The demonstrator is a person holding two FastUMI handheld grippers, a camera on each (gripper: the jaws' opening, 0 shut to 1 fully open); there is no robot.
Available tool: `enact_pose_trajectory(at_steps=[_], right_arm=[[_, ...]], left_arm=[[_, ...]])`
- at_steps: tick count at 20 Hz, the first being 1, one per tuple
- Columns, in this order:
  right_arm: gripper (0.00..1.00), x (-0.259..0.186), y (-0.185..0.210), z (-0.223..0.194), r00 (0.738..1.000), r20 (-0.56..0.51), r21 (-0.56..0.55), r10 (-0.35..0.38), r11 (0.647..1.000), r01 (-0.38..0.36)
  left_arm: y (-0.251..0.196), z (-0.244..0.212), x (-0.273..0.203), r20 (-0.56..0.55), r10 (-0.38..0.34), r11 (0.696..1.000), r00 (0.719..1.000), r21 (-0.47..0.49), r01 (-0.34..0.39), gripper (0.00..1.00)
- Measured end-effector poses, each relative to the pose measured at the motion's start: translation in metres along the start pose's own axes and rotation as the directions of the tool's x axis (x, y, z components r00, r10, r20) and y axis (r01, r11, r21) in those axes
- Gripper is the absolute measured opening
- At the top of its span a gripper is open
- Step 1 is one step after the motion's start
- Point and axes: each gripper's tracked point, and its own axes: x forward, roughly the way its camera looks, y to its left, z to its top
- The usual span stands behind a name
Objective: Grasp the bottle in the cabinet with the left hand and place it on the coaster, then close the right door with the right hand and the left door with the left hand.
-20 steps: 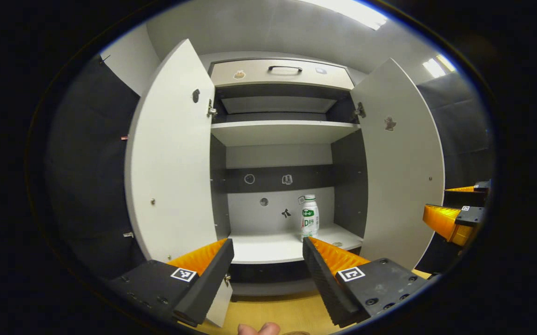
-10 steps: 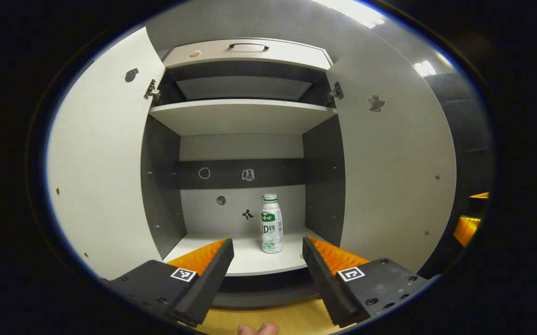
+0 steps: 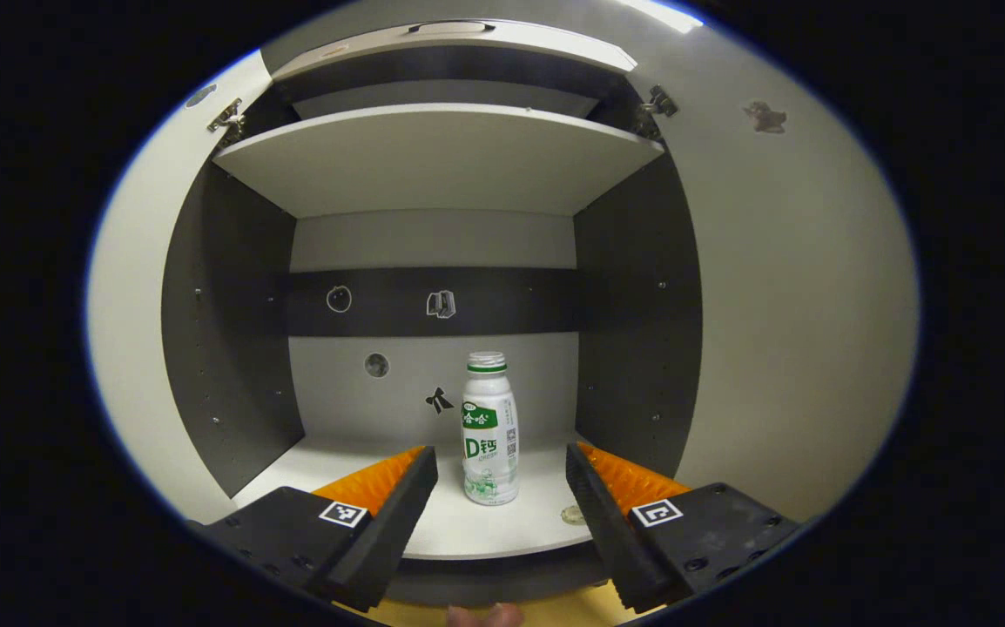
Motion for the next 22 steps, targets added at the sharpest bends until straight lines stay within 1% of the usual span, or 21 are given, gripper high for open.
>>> enact_pose_trajectory(at_steps=[4,7,9,10,13,16,17,18,20,22], right_arm=[[0.98,0.012,-0.026,-0.01,1.0,-0.013,-0.016,-0.013,1.0,0.013],[0.98,0.019,-0.043,-0.015,1.0,-0.015,-0.028,-0.022,0.999,0.022],[0.98,0.027,-0.051,-0.021,0.999,-0.022,-0.038,-0.024,0.999,0.023],[0.98,0.03,-0.054,-0.024,0.999,-0.029,-0.041,-0.027,0.999,0.025],[0.98,0.037,-0.059,-0.03,0.999,-0.04,-0.052,-0.031,0.998,0.029],[0.98,0.041,-0.063,-0.034,0.998,-0.048,-0.065,-0.028,0.998,0.024],[0.98,0.042,-0.063,-0.034,0.999,-0.048,-0.063,-0.025,0.998,0.022],[0.98,0.043,-0.062,-0.034,0.999,-0.048,-0.059,-0.021,0.998,0.018],[0.98,0.042,-0.057,-0.032,0.999,-0.043,-0.053,-0.008,0.999,0.006],[0.98,0.041,-0.049,-0.027,1.0,-0.029,-0.049,0.006,0.999,-0.007]], left_arm=[[0.004,-0.009,0.046,0.0,0.027,0.999,1.0,0.036,-0.027,0.95],[0.003,-0.019,0.077,-0.005,0.045,0.998,0.999,0.039,-0.044,0.95],[0.007,-0.024,0.095,-0.001,0.07,0.996,0.998,0.047,-0.07,0.94],[0.009,-0.026,0.103,-0.003,0.088,0.995,0.996,0.05,-0.088,0.95],[0.011,-0.032,0.124,-0.005,0.108,0.994,0.994,0.032,-0.108,0.95],[0.012,-0.036,0.138,0.0,0.114,0.993,0.994,0.041,-0.114,0.95],[0.009,-0.037,0.14,0.002,0.102,0.994,0.995,0.04,-0.102,0.95],[0.01,-0.039,0.144,0.003,0.085,0.996,0.996,0.032,-0.085,0.87],[0.006,-0.036,0.138,-0.001,0.063,0.998,0.998,0.025,-0.063,0.74],[0.007,-0.025,0.118,0.011,0.06,0.997,0.998,0.043,-0.06,0.72]])
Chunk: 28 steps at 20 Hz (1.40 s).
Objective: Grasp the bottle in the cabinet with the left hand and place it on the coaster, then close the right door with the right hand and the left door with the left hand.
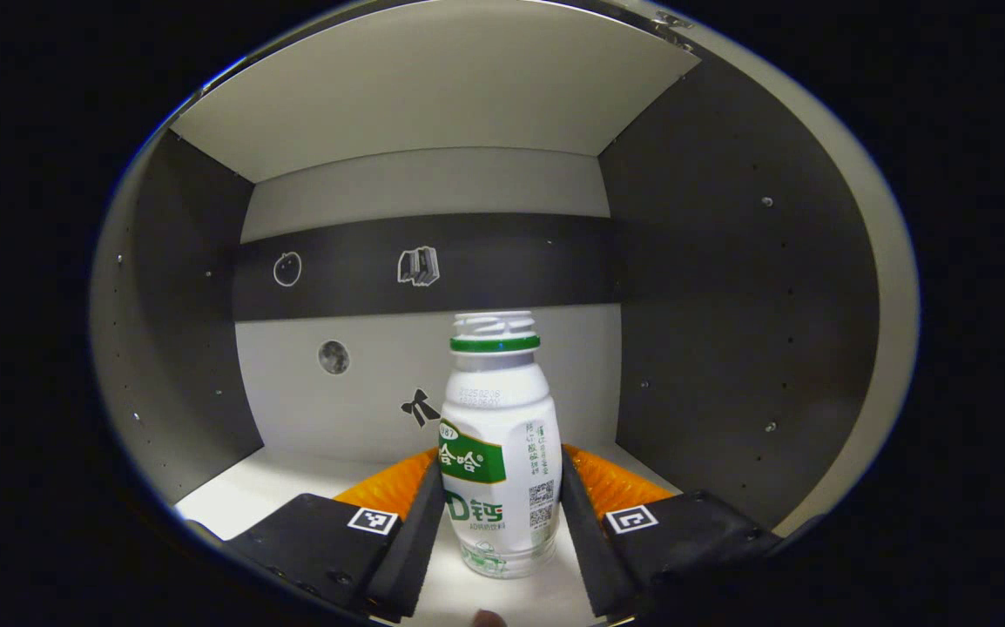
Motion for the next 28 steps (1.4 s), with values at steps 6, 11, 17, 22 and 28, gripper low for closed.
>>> enact_pose_trajectory(at_steps=[6,11,17,22,28], right_arm=[[0.98,-0.014,0.037,0.019,0.996,0.046,0.005,0.075,0.997,-0.076],[0.98,-0.029,0.076,0.032,0.987,0.07,0.033,0.144,0.989,-0.146],[0.98,-0.043,0.111,0.045,0.977,0.101,0.023,0.189,0.981,-0.192],[0.98,-0.053,0.143,0.053,0.964,0.121,0.007,0.239,0.97,-0.241],[0.98,-0.055,0.173,0.057,0.949,0.127,0.004,0.288,0.957,-0.29]], left_arm=[[0.021,0.036,-0.096,0.045,-0.028,1.0,0.999,-0.001,0.028,0.71],[0.059,0.053,-0.193,0.059,-0.006,1.0,0.998,0.012,0.005,0.72],[0.093,0.045,-0.287,0.072,0.024,1.0,0.997,-0.01,-0.023,0.71],[0.103,0.017,-0.327,0.09,0.035,0.998,0.995,-0.054,-0.03,0.71],[0.092,-0.028,-0.368,0.11,0.031,0.999,0.993,-0.029,-0.028,0.71]])
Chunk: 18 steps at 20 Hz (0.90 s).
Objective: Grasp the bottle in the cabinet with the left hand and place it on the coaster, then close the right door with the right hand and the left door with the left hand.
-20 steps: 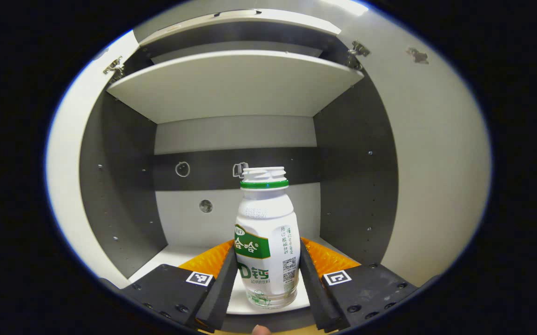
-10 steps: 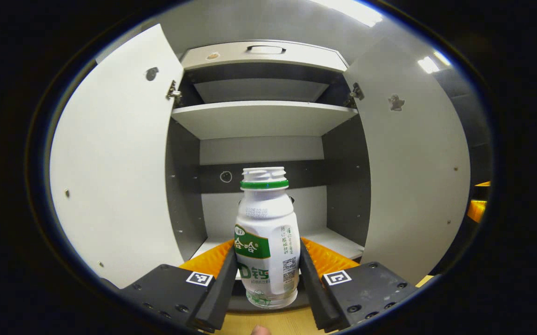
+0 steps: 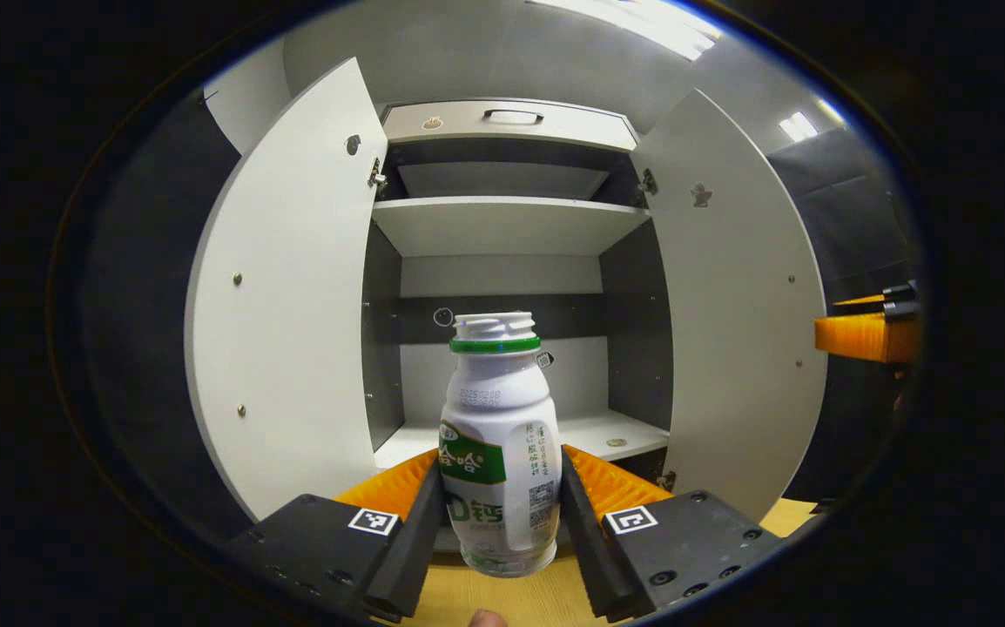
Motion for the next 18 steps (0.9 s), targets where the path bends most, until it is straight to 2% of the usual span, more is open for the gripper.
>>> enact_pose_trajectory(at_steps=[6,9,12,18], right_arm=[[0.98,0.003,0.01,0.003,1.0,0.01,-0.002,0.019,1.0,-0.019],[0.98,0.002,0.008,0.005,1.0,0.015,-0.018,0.013,1.0,-0.013],[0.98,-0.001,0.008,0.006,1.0,0.013,-0.022,0.011,1.0,-0.011],[0.98,-0.004,0.006,0.016,1.0,0.022,-0.03,-0.004,1.0,0.005]], left_arm=[[-0.017,-0.074,-0.04,-0.051,-0.029,0.999,0.998,-0.035,0.028,0.72],[-0.027,-0.1,-0.056,-0.039,-0.071,0.997,0.997,-0.001,0.071,0.72],[-0.037,-0.139,-0.072,-0.084,-0.109,0.993,0.99,0.028,0.112,0.72],[-0.05,-0.21,-0.081,-0.133,-0.173,0.985,0.976,-0.005,0.174,0.74]])
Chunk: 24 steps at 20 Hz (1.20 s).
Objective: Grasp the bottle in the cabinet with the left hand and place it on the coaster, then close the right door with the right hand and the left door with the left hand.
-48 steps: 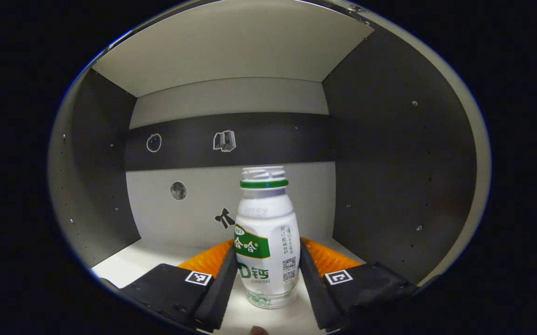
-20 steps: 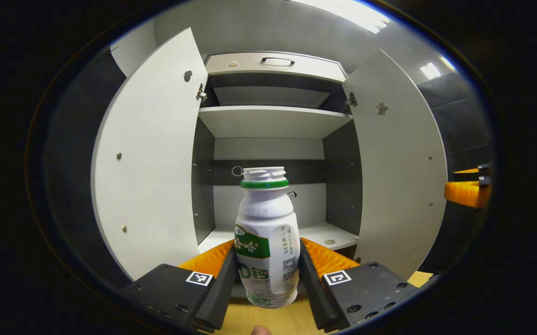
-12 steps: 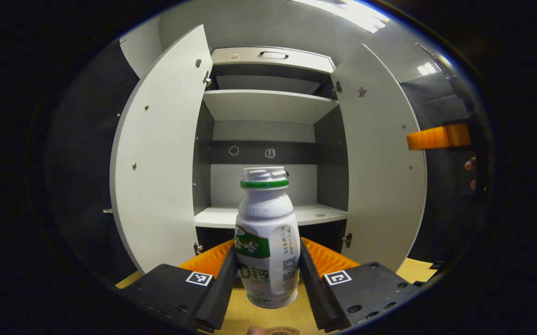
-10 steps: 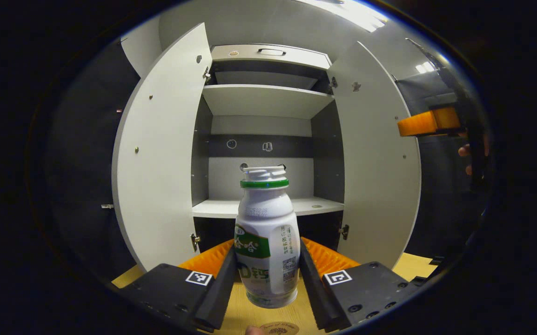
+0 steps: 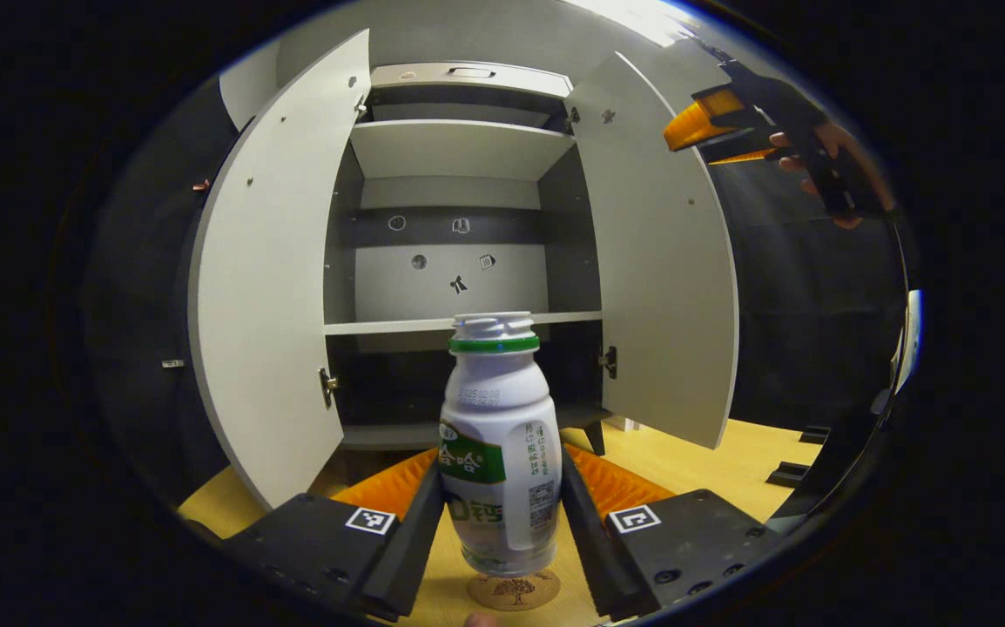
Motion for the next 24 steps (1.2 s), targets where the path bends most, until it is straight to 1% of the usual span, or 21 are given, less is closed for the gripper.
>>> enact_pose_trajectory(at_steps=[4,6,11,20,21,22,24], right_arm=[[0.98,-0.004,-0.013,0.002,0.999,-0.004,-0.001,-0.04,0.999,0.04],[0.98,-0.006,-0.019,0.001,0.998,-0.012,-0.007,-0.054,0.999,0.054],[0.98,-0.01,-0.028,-0.007,0.996,-0.045,-0.007,-0.074,0.997,0.074],[0.98,-0.016,-0.025,-0.011,0.997,-0.053,-0.027,-0.057,0.998,0.056],[0.98,-0.017,-0.025,-0.01,0.997,-0.051,-0.031,-0.055,0.998,0.053],[0.97,-0.017,-0.024,-0.01,0.997,-0.053,-0.031,-0.052,0.998,0.05],[0.97,-0.018,-0.022,-0.011,0.997,-0.057,-0.027,-0.047,0.999,0.045]], left_arm=[[-0.004,-0.054,0.009,-0.046,-0.027,0.999,0.999,-0.025,0.026,0.74],[-0.003,-0.069,0.014,-0.052,-0.03,0.999,0.998,-0.014,0.029,0.75],[-0.004,-0.088,0.024,-0.045,-0.036,0.999,0.998,0.004,0.036,0.75],[0.0,-0.115,0.019,-0.078,0.009,1.0,0.997,0.015,-0.008,0.77],[0.002,-0.116,0.019,-0.088,0.017,1.0,0.996,0.015,-0.016,0.79],[0.004,-0.117,0.017,-0.099,0.024,1.0,0.995,0.011,-0.023,0.84],[0.007,-0.12,0.012,-0.121,0.035,0.999,0.992,0.006,-0.035,0.88]])
